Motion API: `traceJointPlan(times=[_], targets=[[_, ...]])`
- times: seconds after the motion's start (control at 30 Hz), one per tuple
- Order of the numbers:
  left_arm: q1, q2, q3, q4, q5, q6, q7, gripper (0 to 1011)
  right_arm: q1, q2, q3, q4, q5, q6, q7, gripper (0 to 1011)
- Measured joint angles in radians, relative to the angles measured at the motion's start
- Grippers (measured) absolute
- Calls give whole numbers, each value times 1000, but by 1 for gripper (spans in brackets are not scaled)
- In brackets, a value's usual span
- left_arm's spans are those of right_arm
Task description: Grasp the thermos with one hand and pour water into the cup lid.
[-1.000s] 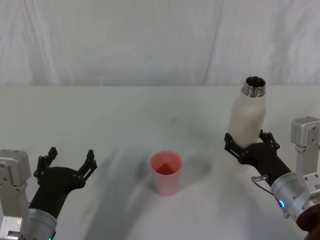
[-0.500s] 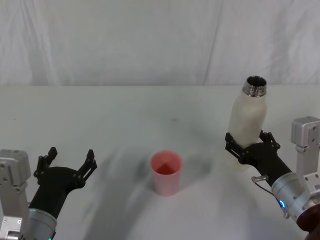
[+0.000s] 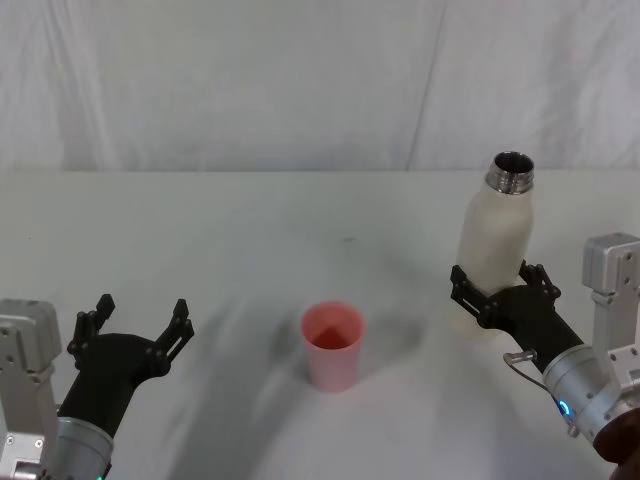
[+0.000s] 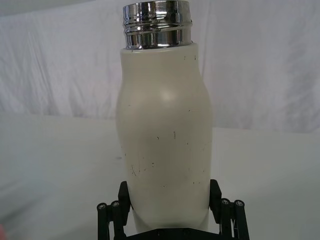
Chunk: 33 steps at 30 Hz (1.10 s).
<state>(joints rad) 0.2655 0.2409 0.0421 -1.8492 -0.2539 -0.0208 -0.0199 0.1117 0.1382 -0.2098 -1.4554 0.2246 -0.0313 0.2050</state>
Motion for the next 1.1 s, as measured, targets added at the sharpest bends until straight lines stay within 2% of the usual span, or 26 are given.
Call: traceJointPlan(times=[0.3,0.63,1.0,1.1], targets=[[0,0,0,0,0,0,0,1001,-2,4,-1,-10,-7,1,-1,952],[0,0,0,0,0,0,0,1001,-4,31,-17,-64,-75,15,-22,952],[0,0,0,0,0,0,0,1001,-15,72,-49,-126,-244,28,-69,952],[0,0,0,0,0,0,0,1001,-22,90,-66,-150,-342,28,-102,952]])
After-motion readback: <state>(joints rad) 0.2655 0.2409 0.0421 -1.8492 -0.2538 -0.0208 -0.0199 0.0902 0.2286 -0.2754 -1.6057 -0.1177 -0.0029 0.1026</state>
